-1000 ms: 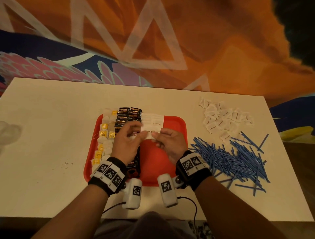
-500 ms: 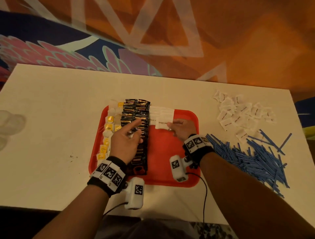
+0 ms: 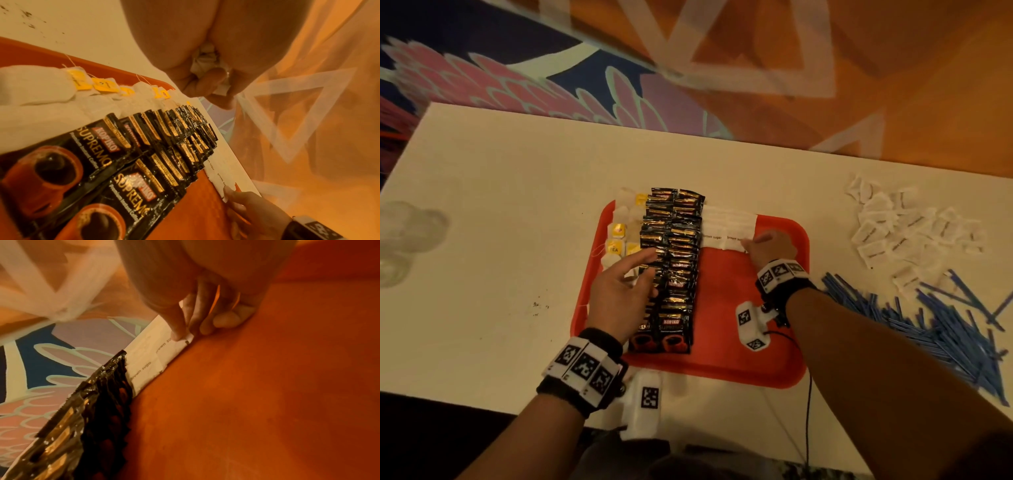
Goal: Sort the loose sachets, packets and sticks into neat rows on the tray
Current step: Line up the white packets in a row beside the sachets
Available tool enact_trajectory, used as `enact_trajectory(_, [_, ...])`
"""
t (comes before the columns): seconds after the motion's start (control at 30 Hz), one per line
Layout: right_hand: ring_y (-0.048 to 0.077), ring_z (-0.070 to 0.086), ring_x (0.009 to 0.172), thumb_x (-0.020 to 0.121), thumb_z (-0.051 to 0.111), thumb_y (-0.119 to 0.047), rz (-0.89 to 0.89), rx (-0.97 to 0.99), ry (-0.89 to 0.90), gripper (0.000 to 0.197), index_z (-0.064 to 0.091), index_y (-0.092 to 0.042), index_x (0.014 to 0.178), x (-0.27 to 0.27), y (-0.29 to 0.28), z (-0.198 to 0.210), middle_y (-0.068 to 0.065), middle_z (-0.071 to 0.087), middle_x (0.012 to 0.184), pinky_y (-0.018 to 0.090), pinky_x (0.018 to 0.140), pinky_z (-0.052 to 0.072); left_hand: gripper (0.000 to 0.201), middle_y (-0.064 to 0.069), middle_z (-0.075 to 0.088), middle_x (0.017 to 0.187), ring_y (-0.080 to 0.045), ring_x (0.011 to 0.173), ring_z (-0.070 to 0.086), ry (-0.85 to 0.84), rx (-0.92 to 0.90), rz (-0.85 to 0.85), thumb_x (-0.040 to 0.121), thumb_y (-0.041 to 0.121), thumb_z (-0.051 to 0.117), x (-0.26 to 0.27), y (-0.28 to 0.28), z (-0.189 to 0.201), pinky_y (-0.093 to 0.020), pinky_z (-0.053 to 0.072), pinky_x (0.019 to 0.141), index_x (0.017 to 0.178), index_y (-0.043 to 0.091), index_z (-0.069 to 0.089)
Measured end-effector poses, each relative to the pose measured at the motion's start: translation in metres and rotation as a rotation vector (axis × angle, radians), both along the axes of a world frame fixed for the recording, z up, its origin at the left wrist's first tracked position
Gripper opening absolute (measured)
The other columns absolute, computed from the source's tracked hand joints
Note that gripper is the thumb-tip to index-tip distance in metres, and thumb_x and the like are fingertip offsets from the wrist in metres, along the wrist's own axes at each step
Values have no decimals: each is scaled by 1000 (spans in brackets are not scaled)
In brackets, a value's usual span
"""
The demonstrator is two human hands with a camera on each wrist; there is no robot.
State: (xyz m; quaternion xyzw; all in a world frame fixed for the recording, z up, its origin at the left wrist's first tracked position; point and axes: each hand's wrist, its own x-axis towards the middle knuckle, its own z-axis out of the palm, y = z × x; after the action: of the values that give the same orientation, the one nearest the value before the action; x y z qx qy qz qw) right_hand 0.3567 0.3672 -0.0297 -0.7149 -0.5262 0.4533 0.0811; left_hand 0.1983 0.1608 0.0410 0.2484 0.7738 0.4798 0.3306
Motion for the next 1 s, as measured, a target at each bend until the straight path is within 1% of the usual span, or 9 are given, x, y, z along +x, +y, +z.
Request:
enact_trajectory(0.07, [14,55,84,83,76,-27,-14,56,-22,26,63,-15,102,-1,-1,0,0,61,98,18,52,32,32,7,70,114,-4,60,65,-28,-6,17,95,6,62,0,1,0,-16,51,56,118,28,70])
enact_trajectory(0.23, [15,57,83,86,68,-13,263,346,29,10,62,-20,88,-12,-10,-7,2,60,90,17,60,36,27,5,72,110,-8,61,64,-87,10,48,95,9,63,1,0,1,-25,54,60,111,29,70])
enact_trajectory(0.33, [22,56,98,86,66,-9,446,332,-44,19,70,-22,99,-18,-13,-19,8,59,105,26,83,45,19,4,74,96,-8,60,61,-144,7,66,96,10,61,2,-2,6,-31,55,62,105,22,73])
enact_trajectory(0.4, [26,52,113,86,67,-11,489,308,-84,30,69,-24,113,-18,-15,-24,10,55,115,32,101,40,20,6,73,87,-6,59,59,-192,-6,35,98,8,56,0,-4,8,-28,50,55,100,20,73])
enact_trajectory(0.47, [25,47,120,86,68,-15,490,295,-70,36,66,-26,121,-14,-17,-23,7,53,119,32,106,35,21,6,72,84,-6,61,57,-257,-22,1,101,11,52,-1,-6,10,-22,46,50,100,18,72])
enact_trajectory(0.57, [21,49,117,85,72,-20,434,333,-19,35,67,-28,118,-10,-25,-7,3,55,117,29,102,37,24,0,70,84,-9,65,57,-525,-2,92,104,15,46,-3,-5,10,-19,43,48,104,9,69])
enact_trajectory(0.7, [6,57,90,86,72,-23,404,316,182,17,68,-26,102,-13,-50,40,-6,63,101,15,74,43,29,-6,73,93,-12,75,68,-799,39,188,105,19,43,2,4,16,-21,55,61,110,5,68])
enact_trajectory(0.87, [0,60,71,79,80,-31,568,207,389,11,73,-25,84,-17,-89,102,-9,70,80,12,64,48,30,-18,71,109,-26,96,71,-916,134,168,106,13,37,21,19,31,-33,59,87,116,-1,62])
enact_trajectory(1.0, [-2,58,74,81,79,-25,617,135,357,23,76,-21,103,-5,-104,116,-14,67,84,10,67,46,29,-15,72,112,-24,97,71,-860,138,81,106,11,37,37,27,43,-29,58,77,119,4,62])
